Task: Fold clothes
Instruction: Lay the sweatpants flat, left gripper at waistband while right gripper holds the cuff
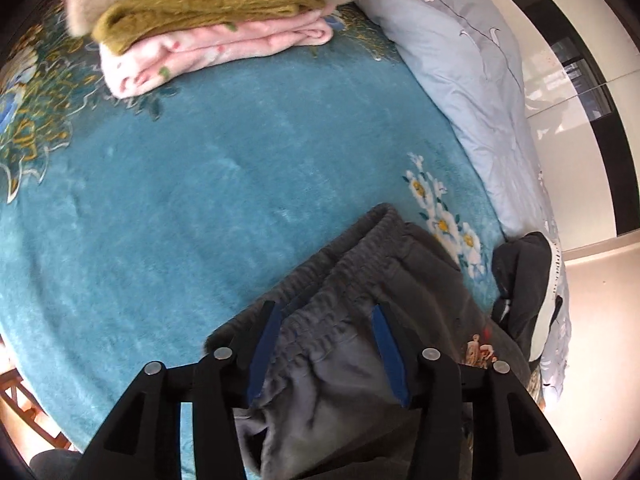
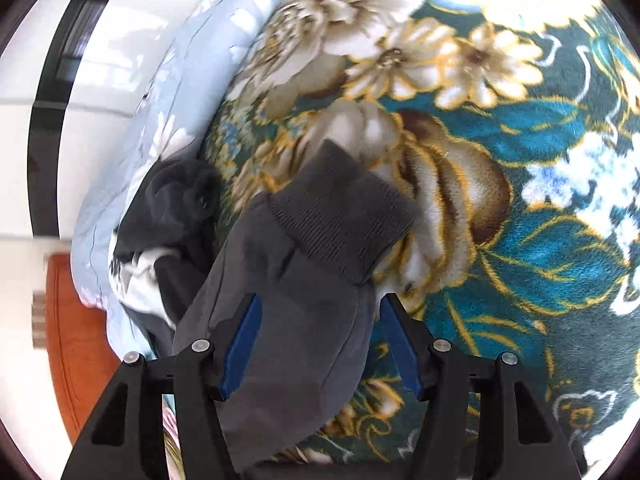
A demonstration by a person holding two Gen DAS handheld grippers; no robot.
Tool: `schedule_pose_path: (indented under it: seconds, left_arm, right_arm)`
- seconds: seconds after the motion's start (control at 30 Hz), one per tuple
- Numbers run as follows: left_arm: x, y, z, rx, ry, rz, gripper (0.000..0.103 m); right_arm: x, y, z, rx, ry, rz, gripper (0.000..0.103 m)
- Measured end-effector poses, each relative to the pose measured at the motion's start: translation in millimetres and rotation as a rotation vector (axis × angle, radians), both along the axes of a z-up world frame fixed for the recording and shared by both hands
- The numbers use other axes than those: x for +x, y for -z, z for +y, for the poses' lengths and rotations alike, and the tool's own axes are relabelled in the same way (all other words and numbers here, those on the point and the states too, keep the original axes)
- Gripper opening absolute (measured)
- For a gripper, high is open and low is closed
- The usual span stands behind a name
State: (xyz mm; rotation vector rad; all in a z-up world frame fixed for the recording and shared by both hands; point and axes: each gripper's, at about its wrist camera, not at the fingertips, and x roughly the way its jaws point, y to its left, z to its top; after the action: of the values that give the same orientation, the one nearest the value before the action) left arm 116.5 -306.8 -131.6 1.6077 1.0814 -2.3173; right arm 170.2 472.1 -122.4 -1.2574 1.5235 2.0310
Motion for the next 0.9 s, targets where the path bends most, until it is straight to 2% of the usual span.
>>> schedule_pose_path:
  seconds: [0.17, 0.27, 0.33, 0.37, 0.6, 0.67, 0.77, 0.83, 0.9]
  left_arm:
    - [23.4, 16.4, -6.0, -0.024, -0.007, -0.003, 0.057]
    - [28.4, 6.0, -3.5, -0.061, 0.029, 0.007, 0.058]
    - [34.3, -2.2, -4.6, -0.101, 0.040, 0.024, 0.069]
    - [36.7, -2.0, -6.4, -0.108, 0.042, 0.022, 0.070]
    - [48.4, 23.5, -9.9, -0.038, 0.036, -0.037, 0.070]
    - [50.5, 30.0, -7.5, -0.019, 0.045, -0.046, 0.070]
    - [53.6, 39.7, -4.0, 0.010, 0.058, -0.060, 0.070]
    - [55.3, 45.4, -2.0, 0.027, 0.067, -0.069, 0.070]
    - [54.2, 46.0, -2.7, 0.031, 0.073, -0.077, 0.069]
  right_arm:
    - [24.3, -19.2, -7.1, 0.065, -0.099, -0.001, 0.063]
    - [46.9, -29.9, -4.4, 0.106, -0.110, -0.016, 0.063]
    - [67.2, -39.6, 3.8, 0.134, -0.097, -0.017, 0.063]
    - [78.2, -42.5, 8.5, 0.145, -0.088, -0.026, 0.063]
    - [155.6, -39.6, 23.4, 0.163, -0.016, -0.138, 0.063]
    - [175.3, -31.9, 20.4, 0.113, -0.013, -0.155, 0.063]
    - [197.4, -10.9, 6.3, -0.017, -0.004, -0.144, 0.063]
    - [200.6, 12.2, -13.9, -0.134, -0.020, -0.137, 0.063]
    - [196.3, 30.8, -35.4, -0.209, -0.052, -0.138, 0.063]
